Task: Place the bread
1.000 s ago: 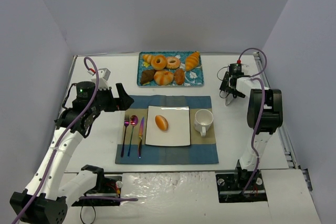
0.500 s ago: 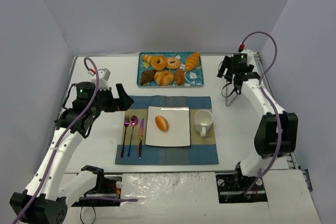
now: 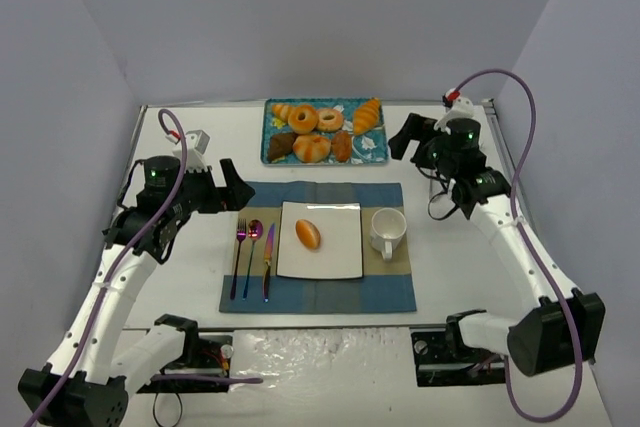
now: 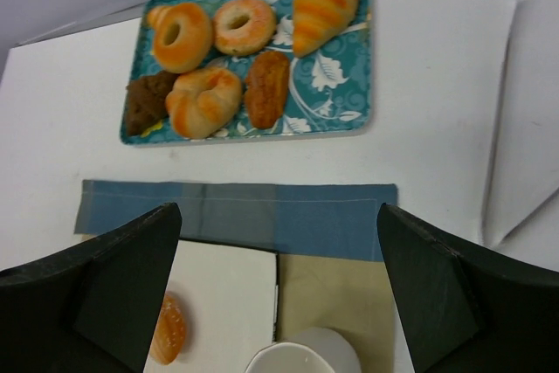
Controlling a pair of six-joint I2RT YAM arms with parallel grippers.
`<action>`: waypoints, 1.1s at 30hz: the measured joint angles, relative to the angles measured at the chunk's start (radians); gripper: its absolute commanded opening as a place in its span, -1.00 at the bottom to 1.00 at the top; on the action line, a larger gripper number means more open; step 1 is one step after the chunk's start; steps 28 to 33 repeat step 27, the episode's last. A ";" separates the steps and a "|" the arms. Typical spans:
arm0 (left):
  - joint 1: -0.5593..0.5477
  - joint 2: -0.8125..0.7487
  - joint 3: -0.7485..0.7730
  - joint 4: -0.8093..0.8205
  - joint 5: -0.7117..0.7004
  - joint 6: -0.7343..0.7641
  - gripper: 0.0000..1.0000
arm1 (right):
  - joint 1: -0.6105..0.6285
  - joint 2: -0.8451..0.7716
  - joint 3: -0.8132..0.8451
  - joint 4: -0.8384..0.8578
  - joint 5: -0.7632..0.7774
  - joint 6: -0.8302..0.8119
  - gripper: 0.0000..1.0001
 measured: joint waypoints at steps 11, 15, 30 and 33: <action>0.000 0.000 -0.003 0.000 0.004 0.000 0.94 | 0.110 -0.189 -0.141 0.122 -0.131 0.090 0.92; 0.000 0.000 -0.003 0.000 0.013 -0.001 0.94 | 0.170 -0.236 -0.186 0.167 -0.145 0.121 0.92; 0.000 0.000 -0.003 0.000 0.019 -0.001 0.94 | 0.223 -0.240 -0.216 0.223 -0.141 0.148 0.93; 0.000 0.000 -0.003 0.000 0.019 -0.001 0.94 | 0.223 -0.240 -0.216 0.223 -0.141 0.148 0.93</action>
